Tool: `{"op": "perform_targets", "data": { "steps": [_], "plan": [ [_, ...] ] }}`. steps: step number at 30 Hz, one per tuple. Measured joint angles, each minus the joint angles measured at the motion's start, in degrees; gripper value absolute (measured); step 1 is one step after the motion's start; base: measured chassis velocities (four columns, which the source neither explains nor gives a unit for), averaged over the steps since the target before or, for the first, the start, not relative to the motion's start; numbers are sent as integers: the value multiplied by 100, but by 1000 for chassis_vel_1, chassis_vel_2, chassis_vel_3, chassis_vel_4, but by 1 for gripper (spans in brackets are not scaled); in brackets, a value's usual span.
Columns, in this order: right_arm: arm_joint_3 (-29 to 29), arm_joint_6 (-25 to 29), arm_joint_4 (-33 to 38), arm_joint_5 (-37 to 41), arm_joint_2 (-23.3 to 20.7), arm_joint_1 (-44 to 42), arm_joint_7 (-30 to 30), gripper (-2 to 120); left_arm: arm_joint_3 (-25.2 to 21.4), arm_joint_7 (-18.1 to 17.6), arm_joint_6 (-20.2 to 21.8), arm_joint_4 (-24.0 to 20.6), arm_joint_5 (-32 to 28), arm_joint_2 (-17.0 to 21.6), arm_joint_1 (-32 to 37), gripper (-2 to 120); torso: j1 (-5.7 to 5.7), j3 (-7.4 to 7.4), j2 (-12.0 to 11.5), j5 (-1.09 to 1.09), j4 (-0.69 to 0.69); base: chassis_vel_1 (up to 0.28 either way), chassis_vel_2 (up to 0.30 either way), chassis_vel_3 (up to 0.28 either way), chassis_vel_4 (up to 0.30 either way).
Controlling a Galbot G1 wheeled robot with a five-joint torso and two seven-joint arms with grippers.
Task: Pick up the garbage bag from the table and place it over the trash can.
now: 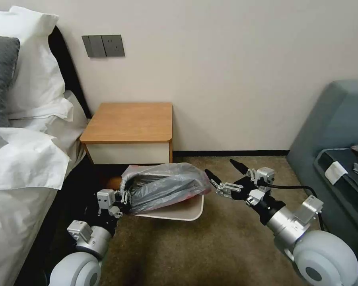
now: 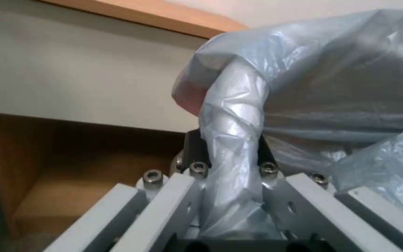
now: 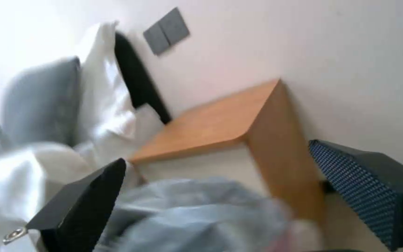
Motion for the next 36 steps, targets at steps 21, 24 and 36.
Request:
{"op": "perform_targets", "data": {
  "steps": [21,24,36],
  "plan": [
    [-2147,-350,-90,11,1571,-42,1167,100,181,39,-351,-5,317,-188,60,3,0,0,0,0,1,0,0,0,0],
    [-2149,-338,-233,8,1589,18,1167,100,182,55,-386,10,344,-187,78,3,0,0,0,0,1,0,0,0,0],
    [-2042,-291,-558,-70,1613,144,1121,100,175,106,-476,-48,359,-193,129,3,0,0,0,1,0,0,0,0,0]
  ]
}}
